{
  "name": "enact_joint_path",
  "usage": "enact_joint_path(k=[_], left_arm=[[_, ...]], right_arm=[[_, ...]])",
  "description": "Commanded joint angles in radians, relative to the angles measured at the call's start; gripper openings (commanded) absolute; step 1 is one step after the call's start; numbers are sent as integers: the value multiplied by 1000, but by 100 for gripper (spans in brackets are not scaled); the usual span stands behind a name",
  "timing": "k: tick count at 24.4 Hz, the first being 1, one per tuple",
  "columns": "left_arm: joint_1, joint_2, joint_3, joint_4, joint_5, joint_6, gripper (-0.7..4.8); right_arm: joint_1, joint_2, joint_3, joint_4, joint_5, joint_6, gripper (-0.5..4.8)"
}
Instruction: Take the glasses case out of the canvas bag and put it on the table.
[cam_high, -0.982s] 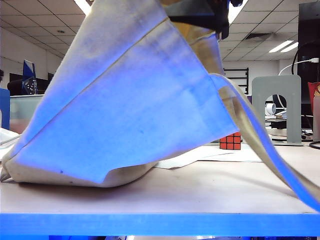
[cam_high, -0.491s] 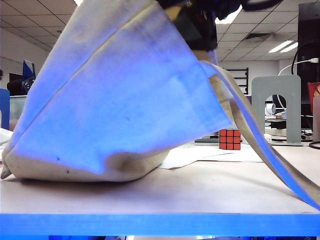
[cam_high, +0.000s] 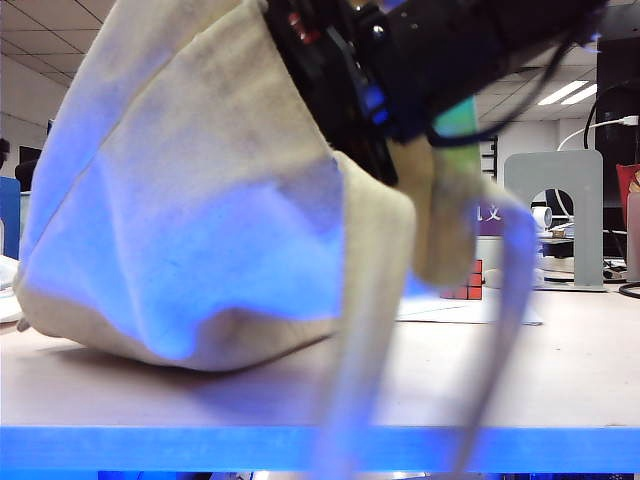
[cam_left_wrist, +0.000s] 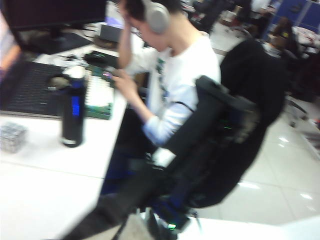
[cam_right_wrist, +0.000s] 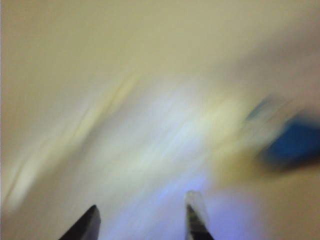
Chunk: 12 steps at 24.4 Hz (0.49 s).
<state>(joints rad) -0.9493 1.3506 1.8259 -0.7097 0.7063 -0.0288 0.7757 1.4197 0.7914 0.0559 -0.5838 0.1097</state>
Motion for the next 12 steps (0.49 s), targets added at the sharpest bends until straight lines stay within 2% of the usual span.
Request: enact_joint_path(k=[1, 3, 5, 11, 12], left_arm=[[-36, -5, 5, 19, 15, -6, -6], [-65, -6, 5, 19, 12, -6, -6], [-65, -8, 5, 14, 15, -7, -6], [-65, -13, 5, 30, 33, -14, -6], [-65, -13, 5, 63, 38, -30, -6]], right_arm=[[4, 67, 19, 101, 5, 23, 221], [38, 171, 41, 158, 26, 29, 223], [49, 207, 64, 184, 83, 29, 263], [32, 228, 181, 199, 208, 29, 268], [34, 270, 198, 192, 232, 31, 343]])
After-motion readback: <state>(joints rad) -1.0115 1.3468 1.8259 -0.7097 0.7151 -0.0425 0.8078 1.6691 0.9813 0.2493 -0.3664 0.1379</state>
